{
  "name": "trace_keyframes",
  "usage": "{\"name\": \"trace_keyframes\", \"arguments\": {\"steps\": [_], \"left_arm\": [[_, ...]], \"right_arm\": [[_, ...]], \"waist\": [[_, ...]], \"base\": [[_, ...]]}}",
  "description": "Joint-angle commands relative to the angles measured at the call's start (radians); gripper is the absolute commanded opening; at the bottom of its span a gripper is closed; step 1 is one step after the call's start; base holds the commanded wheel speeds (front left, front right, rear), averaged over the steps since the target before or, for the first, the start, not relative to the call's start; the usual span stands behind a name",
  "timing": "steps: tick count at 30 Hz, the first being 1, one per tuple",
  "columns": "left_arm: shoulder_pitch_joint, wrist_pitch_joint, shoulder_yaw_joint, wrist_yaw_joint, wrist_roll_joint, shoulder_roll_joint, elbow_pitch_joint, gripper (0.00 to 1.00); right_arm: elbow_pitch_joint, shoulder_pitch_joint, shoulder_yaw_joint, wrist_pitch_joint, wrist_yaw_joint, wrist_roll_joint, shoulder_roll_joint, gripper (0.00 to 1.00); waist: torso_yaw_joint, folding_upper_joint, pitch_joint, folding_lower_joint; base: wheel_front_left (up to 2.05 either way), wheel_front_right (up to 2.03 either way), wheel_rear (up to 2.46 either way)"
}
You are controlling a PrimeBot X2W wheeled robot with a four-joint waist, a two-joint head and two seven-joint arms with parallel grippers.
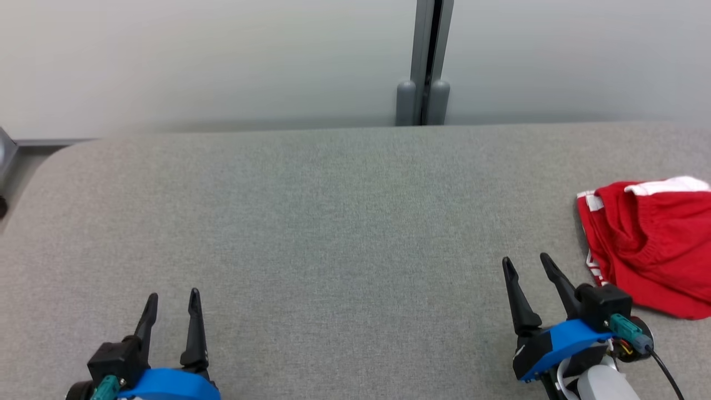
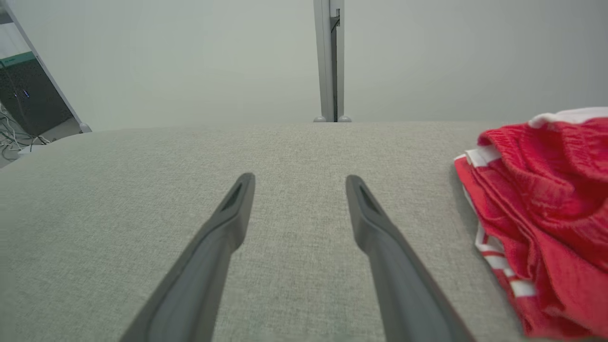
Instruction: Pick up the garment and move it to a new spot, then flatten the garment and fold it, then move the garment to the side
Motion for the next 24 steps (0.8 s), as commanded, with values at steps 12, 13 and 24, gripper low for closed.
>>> {"name": "trace_keyframes", "arguments": {"steps": [12, 13, 24], "left_arm": [[0.061, -0.004, 0.011, -0.001, 0.024, -0.018, 0.006, 1.00], [0.066, -0.004, 0.013, -0.001, 0.023, -0.019, 0.007, 1.00], [0.093, -0.004, 0.009, -0.001, 0.011, -0.027, -0.003, 1.00]], "right_arm": [[0.021, 0.073, -0.003, -0.005, 0.000, 0.042, -0.003, 1.00], [0.021, 0.079, -0.003, -0.005, 0.000, 0.044, -0.003, 1.00], [0.021, 0.091, 0.006, -0.005, 0.000, 0.053, -0.003, 1.00]], "waist": [[0.013, 0.0000, -0.080, 0.0001], [0.013, 0.0000, -0.084, 0.0001], [0.011, 0.0000, -0.112, 0.0001]], "base": [[0.00, 0.00, 0.00], [0.00, 0.00, 0.00], [0.00, 0.00, 0.00]]}}
